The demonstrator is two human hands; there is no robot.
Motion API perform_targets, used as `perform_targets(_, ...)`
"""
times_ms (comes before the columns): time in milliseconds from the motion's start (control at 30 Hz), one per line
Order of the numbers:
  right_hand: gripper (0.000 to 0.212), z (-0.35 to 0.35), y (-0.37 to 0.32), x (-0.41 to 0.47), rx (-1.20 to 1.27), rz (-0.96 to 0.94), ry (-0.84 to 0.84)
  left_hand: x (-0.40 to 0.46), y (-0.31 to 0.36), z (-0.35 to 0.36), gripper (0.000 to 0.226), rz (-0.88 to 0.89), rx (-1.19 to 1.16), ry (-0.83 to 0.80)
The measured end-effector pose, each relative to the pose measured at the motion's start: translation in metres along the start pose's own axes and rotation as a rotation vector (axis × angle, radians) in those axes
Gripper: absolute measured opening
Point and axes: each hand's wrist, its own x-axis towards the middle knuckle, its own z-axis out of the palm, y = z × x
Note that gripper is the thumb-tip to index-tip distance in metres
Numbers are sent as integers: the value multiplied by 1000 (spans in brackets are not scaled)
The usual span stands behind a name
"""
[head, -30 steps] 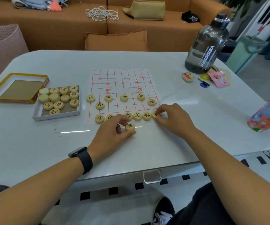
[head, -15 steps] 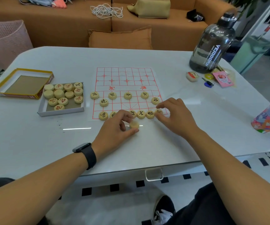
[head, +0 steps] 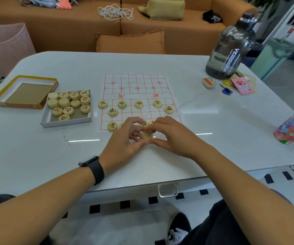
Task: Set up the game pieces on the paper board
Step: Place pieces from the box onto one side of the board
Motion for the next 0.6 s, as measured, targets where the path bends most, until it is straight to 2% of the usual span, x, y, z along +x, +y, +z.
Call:
perform_targets(167, 31, 2, -2, 0, -9, 16, 21, 1, -1, -1, 58, -5, -24, -23)
perform_targets(367, 34, 5, -5, -1, -23, 2, 59, 3, 2, -5, 59, -82, -163, -72)
perform_targets(600, 34, -3, -6, -2, -111, 34, 72, 3, 3, -3, 71, -111, -178, -83)
